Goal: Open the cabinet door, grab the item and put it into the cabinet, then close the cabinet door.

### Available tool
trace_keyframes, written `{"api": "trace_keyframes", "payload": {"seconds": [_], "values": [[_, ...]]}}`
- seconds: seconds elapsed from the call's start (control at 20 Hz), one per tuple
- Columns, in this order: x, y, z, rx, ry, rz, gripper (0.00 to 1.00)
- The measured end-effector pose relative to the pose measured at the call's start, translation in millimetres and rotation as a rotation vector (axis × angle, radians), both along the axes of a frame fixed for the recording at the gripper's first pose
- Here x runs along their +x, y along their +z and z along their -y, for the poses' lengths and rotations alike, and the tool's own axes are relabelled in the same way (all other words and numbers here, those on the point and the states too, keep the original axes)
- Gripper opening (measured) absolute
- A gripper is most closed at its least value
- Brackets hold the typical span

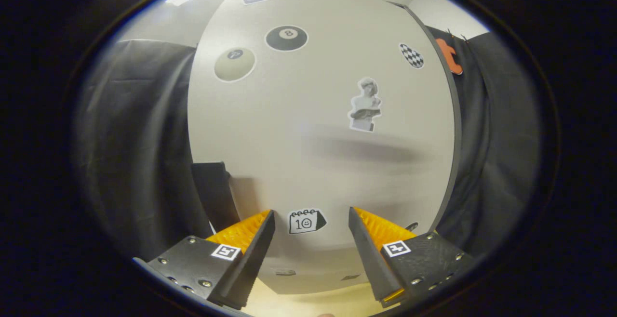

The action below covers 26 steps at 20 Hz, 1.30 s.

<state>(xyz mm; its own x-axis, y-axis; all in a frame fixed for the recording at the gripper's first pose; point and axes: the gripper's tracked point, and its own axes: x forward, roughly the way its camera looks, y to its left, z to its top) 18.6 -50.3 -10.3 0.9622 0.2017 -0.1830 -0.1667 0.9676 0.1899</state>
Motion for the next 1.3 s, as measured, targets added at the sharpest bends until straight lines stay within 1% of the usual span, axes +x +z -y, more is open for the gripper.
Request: {"api": "trace_keyframes", "payload": {"seconds": [0.4, 0.55, 0.65, 0.75, 1.05, 1.3], "values": [[3.1, -4.0, -9.5, -0.038, -0.011, -0.013, 0.92], [4.2, -5.8, -8.8, -0.118, -0.048, -0.003, 0.91], [4.4, -8.4, -9.2, -0.185, -0.061, 0.006, 0.91], [3.8, -9.7, -9.0, -0.222, -0.070, 0.010, 0.91], [6.7, -7.4, -8.2, -0.183, -0.082, -0.001, 0.91], [8.9, -9.8, -7.1, -0.209, -0.091, -0.003, 0.91]]}}
